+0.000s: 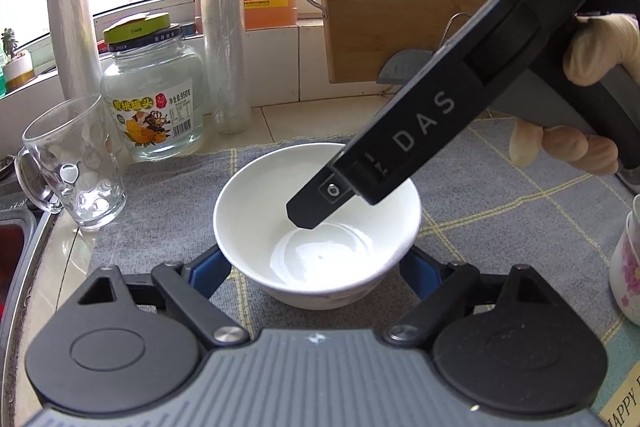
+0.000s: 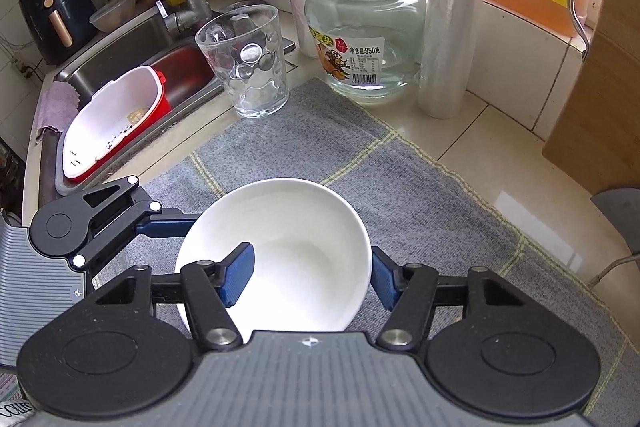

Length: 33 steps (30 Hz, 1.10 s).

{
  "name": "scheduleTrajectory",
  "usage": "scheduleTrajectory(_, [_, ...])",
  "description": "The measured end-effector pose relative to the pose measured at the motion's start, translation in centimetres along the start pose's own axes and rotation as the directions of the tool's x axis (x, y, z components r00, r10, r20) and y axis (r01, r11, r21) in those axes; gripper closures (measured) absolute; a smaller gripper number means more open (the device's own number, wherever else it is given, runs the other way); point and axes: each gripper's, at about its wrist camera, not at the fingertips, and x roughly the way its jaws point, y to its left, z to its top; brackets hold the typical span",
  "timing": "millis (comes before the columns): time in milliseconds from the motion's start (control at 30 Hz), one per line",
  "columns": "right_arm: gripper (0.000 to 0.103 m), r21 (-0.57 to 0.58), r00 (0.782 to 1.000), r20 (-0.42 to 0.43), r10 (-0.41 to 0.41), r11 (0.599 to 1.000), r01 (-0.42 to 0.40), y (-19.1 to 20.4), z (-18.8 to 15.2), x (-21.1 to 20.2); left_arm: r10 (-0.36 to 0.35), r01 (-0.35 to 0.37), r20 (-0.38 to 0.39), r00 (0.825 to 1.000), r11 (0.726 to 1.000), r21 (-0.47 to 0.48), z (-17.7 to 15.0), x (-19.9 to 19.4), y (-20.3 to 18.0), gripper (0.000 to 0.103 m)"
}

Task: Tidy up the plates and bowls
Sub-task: 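Lift the patterned bowl with the right gripper and carry it to the bowl stack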

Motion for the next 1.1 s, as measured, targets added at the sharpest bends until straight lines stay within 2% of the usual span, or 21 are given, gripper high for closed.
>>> scheduleTrajectory(567, [0.036, 0.029, 0.999, 0.035, 0.023, 0.999, -0.024, 1.4, -1.5, -3.8, -0.014, 0.014, -0.003, 1.000, 0.998, 0.068, 0.8, -3.6, -1.9, 0.013])
scheduleTrajectory(1100, [0.036, 0.078, 0.997, 0.072, 0.009, 0.997, -0.014, 2.3, -5.4, -8.4, -0.056, 0.057, -0.012, 0.998, 0.989, 0.138, 1.0, -6.9, -5.5, 0.013])
